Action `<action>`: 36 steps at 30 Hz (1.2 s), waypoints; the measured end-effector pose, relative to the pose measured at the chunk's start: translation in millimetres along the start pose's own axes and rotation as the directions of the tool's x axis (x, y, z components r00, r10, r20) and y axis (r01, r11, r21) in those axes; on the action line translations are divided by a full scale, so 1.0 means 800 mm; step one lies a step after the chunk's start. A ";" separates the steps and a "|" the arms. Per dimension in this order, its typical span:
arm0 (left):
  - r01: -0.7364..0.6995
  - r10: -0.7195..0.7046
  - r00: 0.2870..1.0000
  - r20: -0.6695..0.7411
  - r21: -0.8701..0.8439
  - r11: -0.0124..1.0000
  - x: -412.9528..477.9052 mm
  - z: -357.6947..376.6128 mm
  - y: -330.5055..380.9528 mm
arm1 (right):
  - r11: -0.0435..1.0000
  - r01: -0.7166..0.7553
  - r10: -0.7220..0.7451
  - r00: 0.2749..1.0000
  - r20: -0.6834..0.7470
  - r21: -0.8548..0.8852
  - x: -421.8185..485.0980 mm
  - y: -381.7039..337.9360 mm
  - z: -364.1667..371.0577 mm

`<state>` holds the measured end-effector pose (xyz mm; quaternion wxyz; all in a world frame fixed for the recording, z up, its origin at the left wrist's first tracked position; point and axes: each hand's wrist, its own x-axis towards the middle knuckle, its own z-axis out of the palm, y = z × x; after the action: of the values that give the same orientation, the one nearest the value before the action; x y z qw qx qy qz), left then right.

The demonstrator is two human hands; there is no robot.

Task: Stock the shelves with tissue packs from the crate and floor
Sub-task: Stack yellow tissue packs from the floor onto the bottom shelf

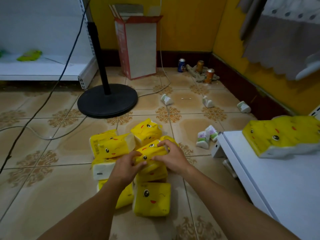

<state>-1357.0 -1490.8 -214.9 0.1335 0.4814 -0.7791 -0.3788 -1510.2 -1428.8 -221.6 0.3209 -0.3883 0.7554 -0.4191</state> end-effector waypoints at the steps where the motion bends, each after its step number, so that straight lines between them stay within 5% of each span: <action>1: -0.038 0.039 0.999 -0.015 0.008 0.999 -0.002 0.002 0.007 | 1.000 0.008 -0.009 1.000 -0.018 -0.017 -0.003 0.001 -0.008; 14: -0.441 0.458 0.883 -0.102 0.153 0.884 0.001 0.033 0.112 | 1.000 -0.023 0.023 0.985 -0.169 0.007 -0.065 -0.001 -0.133; 18: -0.573 0.585 0.810 -0.031 0.168 0.802 -0.004 0.059 0.157 | 0.995 -0.100 0.098 0.984 -0.147 -0.004 -0.095 0.004 -0.176; 21: -0.668 0.673 0.740 -0.008 0.118 0.735 -0.014 0.086 0.191 | 0.990 -0.141 0.131 0.955 -0.265 -0.019 -0.117 0.016 -0.207; 27: -0.749 0.752 0.659 0.024 -0.074 0.658 -0.042 0.143 0.254 | 0.981 -0.182 0.098 0.746 -0.659 -0.061 -0.173 0.043 -0.274; 32: -0.815 0.830 0.539 0.140 -0.162 0.557 -0.070 0.185 0.294 | 0.937 -0.281 -0.003 0.583 -0.812 -0.205 -0.218 0.079 -0.321; 36: -0.870 0.856 0.443 0.268 -0.102 0.482 -0.081 0.226 0.306 | 0.912 -0.385 0.024 0.396 -0.918 -0.143 -0.234 0.100 -0.353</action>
<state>-1586.8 -1291.4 -151.5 0.1826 -0.0378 -0.9347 -0.3025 -1672.1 -1132.6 -137.2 -0.1549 -0.0533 0.9091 -0.3830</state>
